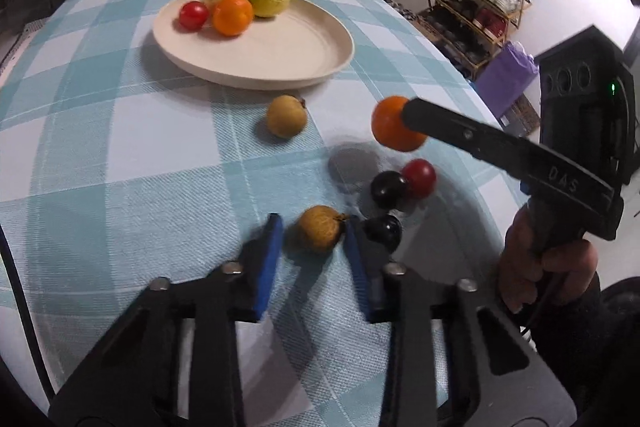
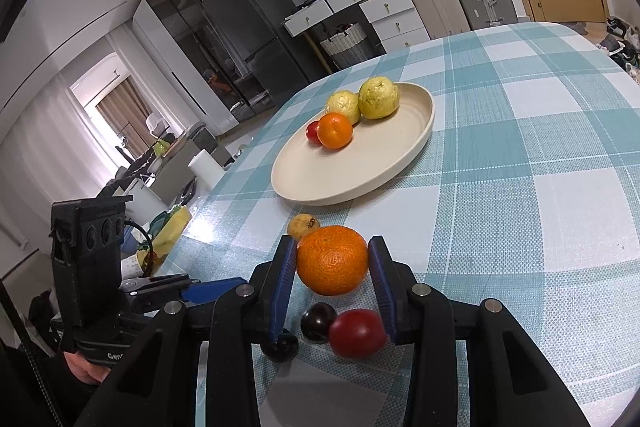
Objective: Organize fruits
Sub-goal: 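Grasp the small brown fruit with the left tool while the right tool lifts the orange, then carry the orange and brown fruit onto the cream plate and open both tools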
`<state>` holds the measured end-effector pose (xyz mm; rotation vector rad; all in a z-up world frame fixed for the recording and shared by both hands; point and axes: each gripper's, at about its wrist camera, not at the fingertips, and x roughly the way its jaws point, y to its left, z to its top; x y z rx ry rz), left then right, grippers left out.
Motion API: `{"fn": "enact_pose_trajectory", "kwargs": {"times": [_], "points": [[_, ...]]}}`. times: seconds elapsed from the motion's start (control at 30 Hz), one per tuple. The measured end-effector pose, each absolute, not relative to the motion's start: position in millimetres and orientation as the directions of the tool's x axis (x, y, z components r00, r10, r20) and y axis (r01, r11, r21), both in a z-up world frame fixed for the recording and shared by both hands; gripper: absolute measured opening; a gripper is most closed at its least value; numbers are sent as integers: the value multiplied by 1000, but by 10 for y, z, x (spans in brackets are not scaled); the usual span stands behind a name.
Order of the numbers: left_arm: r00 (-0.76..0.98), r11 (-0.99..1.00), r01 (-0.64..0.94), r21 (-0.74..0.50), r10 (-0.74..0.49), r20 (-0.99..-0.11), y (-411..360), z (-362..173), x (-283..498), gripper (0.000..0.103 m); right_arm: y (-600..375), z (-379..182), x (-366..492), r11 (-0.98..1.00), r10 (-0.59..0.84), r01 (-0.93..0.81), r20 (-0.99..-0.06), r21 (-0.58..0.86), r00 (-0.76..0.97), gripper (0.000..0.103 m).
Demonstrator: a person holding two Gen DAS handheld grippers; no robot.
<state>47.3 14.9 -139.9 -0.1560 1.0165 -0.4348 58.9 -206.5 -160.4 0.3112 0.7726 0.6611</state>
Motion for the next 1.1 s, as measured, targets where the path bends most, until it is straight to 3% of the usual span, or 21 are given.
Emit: {"fn": "enact_pose_trajectory", "kwargs": {"times": [0.57, 1.1], "points": [[513, 908, 253, -334, -419, -749, 389, -1177, 602, 21, -2033, -1603, 575, 760, 650, -446, -547, 474, 527, 38], [588, 917, 182, -355, -391, -708, 804, -947, 1237, 21, -1955, -1381, 736, 757, 653, -467, -537, 457, 533, 38]]}}
